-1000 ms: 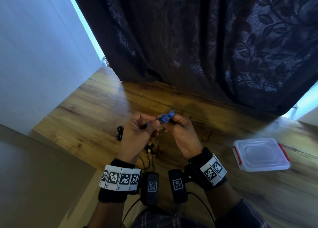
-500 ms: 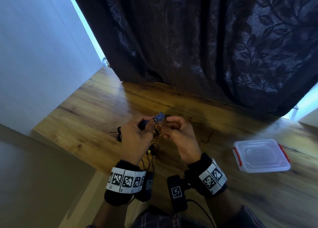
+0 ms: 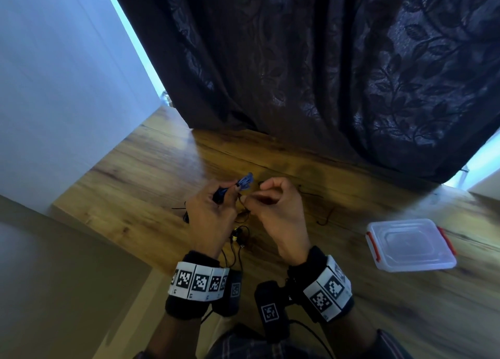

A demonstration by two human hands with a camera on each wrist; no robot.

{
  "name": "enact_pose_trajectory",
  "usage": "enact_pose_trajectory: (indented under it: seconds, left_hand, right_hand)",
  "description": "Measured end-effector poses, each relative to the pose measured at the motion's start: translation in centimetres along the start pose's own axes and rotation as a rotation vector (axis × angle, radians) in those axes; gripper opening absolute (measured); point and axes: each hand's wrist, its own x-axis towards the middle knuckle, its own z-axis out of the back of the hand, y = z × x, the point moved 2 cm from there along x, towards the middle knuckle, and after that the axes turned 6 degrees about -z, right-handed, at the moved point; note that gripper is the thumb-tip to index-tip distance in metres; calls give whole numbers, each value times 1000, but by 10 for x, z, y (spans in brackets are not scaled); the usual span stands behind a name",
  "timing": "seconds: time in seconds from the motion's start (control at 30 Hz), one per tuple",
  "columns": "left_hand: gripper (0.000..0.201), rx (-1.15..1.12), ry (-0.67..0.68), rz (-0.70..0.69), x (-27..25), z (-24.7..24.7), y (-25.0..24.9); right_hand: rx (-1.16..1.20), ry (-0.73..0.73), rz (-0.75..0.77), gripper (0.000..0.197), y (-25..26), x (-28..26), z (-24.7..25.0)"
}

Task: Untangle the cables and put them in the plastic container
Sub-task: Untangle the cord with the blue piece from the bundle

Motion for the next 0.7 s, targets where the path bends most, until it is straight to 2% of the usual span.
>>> enact_pose_trajectory:
  seconds: [0.1,0.27,0.43,0.57,0.7]
  left_hand:
    - [9,-22,33,16,0,-2,2]
    - [9,-144,100,83,-1,-5,0]
    - [8,-253,82,139,1,-3,-7]
    - [9,-312,30,177,3,-1,-9]
    - [11,-320,3,189,3,2,-5]
  right_hand:
    - [-145,-91,203,35,6,-4,-2]
    - [-148,-186,450,37,8,-8,-7]
    - [-277,-277,668,17,1,-7,-8]
    - [-365,-261,776,18,-1,-10,-8]
    - [-389,-224,774,23,-7,-8,-8]
